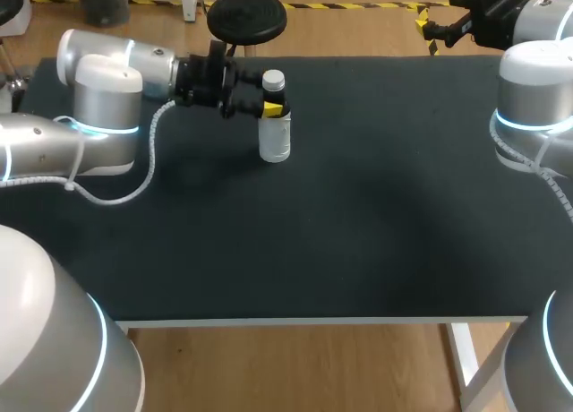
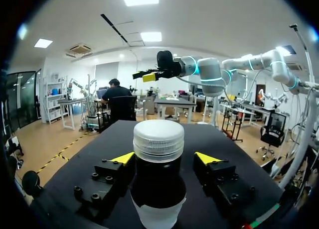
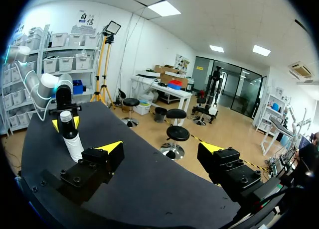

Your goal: Unscrew the bottle cap

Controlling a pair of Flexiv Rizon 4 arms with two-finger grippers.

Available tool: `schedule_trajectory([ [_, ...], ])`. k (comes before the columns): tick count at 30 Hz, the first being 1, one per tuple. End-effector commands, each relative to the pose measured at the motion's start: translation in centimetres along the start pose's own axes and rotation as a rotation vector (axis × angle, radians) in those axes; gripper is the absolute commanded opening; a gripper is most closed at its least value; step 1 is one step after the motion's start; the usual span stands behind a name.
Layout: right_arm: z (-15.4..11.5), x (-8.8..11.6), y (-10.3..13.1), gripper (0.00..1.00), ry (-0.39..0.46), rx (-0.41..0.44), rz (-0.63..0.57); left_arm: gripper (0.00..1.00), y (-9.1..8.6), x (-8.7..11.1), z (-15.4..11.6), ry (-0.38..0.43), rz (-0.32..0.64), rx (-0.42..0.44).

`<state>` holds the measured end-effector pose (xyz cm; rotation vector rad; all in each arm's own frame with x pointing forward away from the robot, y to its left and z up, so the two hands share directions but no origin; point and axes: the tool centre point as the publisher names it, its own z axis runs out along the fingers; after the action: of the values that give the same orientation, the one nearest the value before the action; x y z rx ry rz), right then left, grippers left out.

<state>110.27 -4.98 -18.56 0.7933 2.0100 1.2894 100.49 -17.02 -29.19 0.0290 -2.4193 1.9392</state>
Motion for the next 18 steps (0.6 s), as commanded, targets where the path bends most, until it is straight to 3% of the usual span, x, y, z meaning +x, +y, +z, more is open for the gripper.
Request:
schedule_trajectory([
  [1, 0.03, -0.08, 0.08, 1.0, 0.002, 0.002, 0.0, 0.48, 0.03, -0.08, -0.08, 0.003, 0.001, 0.002],
  [4, 0.03, -0.08, 0.08, 1.0, 0.002, 0.002, 0.0, 0.49, 0.01, -0.07, -0.1, 0.003, 0.002, 0.004],
  [11, 0.03, -0.08, 0.08, 1.0, 0.002, 0.002, 0.0, 0.36, -0.02, -0.09, -0.19, -0.002, 0.002, 0.006],
  [13, 0.03, -0.08, 0.08, 1.0, 0.002, 0.002, 0.0, 0.18, -0.04, -0.1, -0.21, -0.003, 0.003, 0.007],
  [16, 0.03, -0.08, 0.08, 1.0, 0.002, 0.002, 0.0, 0.0, -0.04, -0.11, -0.24, -0.005, 0.003, 0.007],
  [18, 0.03, -0.08, 0.08, 1.0, 0.002, 0.002, 0.0, 0.0, -0.04, -0.11, -0.25, -0.004, 0.006, 0.007],
])
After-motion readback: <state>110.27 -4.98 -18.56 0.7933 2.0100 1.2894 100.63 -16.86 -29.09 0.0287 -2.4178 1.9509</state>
